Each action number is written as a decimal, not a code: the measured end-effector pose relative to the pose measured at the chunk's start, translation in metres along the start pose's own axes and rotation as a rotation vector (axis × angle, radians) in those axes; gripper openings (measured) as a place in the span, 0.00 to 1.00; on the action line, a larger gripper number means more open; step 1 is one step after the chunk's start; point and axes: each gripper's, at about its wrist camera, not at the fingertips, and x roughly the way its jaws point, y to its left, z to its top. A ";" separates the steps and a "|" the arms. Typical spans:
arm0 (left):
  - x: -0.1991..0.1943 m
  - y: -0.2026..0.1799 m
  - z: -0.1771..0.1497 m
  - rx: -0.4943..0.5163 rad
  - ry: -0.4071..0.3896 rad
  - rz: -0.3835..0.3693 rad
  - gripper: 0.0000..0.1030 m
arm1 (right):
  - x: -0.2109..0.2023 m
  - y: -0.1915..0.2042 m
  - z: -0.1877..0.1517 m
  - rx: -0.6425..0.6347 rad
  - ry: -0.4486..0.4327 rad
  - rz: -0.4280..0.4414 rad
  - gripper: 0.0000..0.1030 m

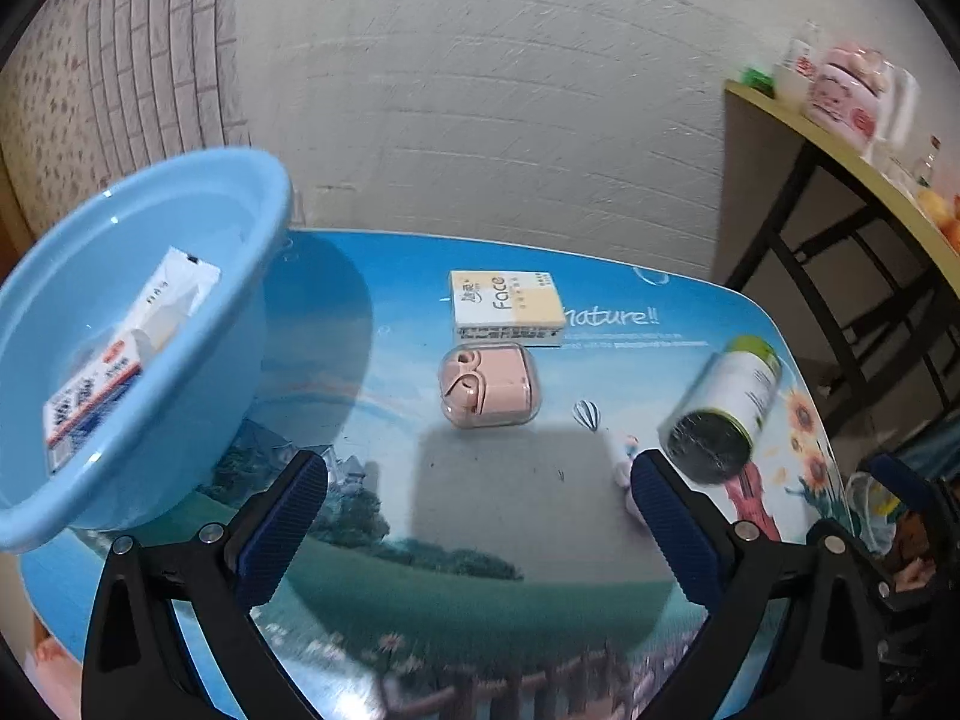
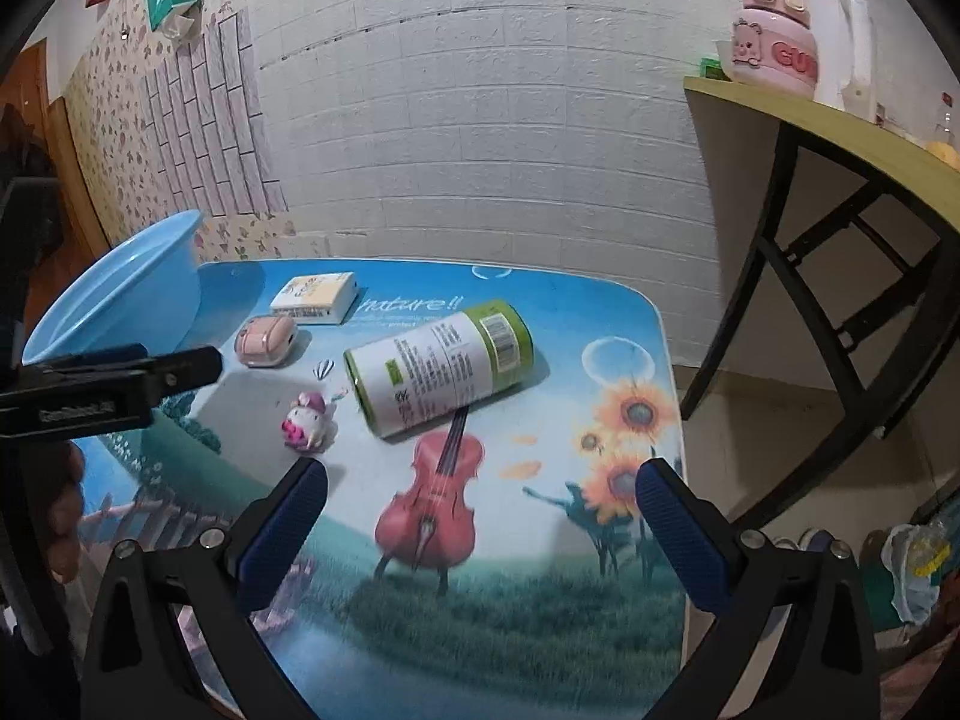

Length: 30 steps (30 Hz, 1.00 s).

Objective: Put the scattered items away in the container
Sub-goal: 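Move both grippers away from the basin toward the remaining table items, then grasp the pink case with the left gripper while the right grasps the green-capped jar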

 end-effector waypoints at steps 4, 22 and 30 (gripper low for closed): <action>0.016 -0.001 0.005 -0.007 0.014 0.021 0.98 | 0.015 0.001 0.009 -0.040 0.007 -0.002 1.00; 0.058 -0.004 0.021 -0.003 0.059 0.047 0.89 | 0.058 0.011 0.028 -0.268 0.039 0.138 1.00; 0.064 -0.003 0.026 0.016 0.070 0.032 0.79 | 0.070 0.017 0.035 -0.325 0.046 0.155 1.00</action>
